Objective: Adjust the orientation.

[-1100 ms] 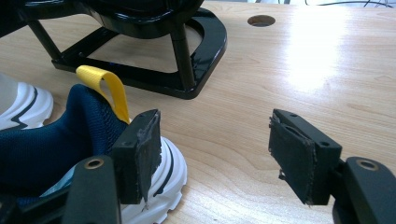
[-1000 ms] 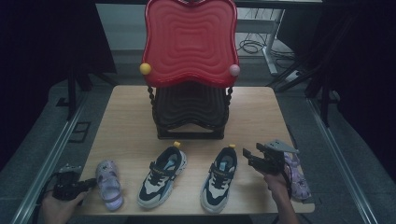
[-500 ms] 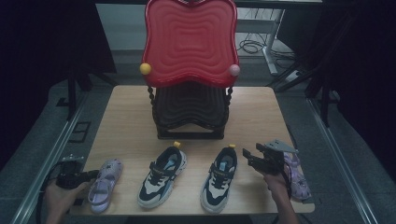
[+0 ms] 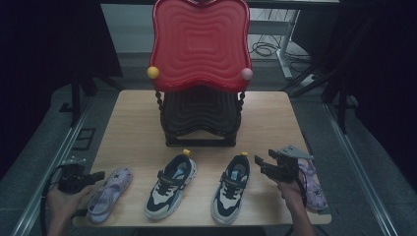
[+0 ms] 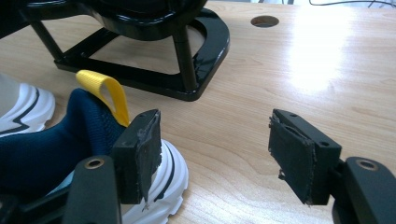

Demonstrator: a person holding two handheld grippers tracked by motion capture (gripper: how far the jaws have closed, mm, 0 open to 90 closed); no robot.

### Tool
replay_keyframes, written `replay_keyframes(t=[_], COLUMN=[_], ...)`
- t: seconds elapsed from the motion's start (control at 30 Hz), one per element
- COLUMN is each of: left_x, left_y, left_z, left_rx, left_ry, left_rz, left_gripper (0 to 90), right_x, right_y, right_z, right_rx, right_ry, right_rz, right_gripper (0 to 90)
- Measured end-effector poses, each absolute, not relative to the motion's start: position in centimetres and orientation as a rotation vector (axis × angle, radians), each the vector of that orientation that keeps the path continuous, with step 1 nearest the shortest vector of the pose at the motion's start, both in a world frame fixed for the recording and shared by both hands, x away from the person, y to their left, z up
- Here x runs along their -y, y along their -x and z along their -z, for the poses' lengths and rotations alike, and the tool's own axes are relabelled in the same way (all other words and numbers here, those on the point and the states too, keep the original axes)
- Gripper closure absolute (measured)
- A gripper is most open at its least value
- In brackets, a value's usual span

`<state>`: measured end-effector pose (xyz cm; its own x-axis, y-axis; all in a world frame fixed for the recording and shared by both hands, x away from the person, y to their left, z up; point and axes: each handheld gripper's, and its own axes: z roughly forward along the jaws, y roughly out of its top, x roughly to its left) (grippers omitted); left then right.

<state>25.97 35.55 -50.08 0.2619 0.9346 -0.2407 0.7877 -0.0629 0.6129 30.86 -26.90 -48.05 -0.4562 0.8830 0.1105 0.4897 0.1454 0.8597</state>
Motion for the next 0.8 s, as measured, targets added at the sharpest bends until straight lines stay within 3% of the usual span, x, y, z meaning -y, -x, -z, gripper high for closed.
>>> replay_keyframes(t=[0.2,0.3,0.33,0.37,0.5,0.8], left_x=[-33.9,-32.4,-31.8,-30.8,-29.7,-29.8], left_y=[-25.0,-24.8,-24.6,-24.6,-24.9,-25.8], left_z=[47.3,46.3,46.0,45.4,44.8,45.3], left_rx=[-1.473,-1.423,-1.406,-1.376,-1.366,-1.336], left_ry=[-1.797,-1.814,-1.826,-1.844,-1.865,-1.871], left_rz=[-0.38,-0.408,-0.436,-0.447,-0.438,-0.414], left_gripper=[84.1,70.1,70.1,61.0,48.9,44.0], right_x=[27.0,27.1,27.0,27.0,26.9,26.8], right_y=[-30.5,-30.5,-30.5,-30.5,-30.8,-30.4], right_z=[48.1,48.1,48.1,48.1,48.0,47.6], right_rx=[-2.01,-2.013,-2.017,-2.023,-2.04,-2.063], right_ry=[-1.31,-1.302,-1.302,-1.297,-1.287,-1.267], right_rz=[-1.264,-1.264,-1.266,-1.268,-1.271,-1.231], right_gripper=[34.2,34.2,34.2,34.2,34.0,36.2])
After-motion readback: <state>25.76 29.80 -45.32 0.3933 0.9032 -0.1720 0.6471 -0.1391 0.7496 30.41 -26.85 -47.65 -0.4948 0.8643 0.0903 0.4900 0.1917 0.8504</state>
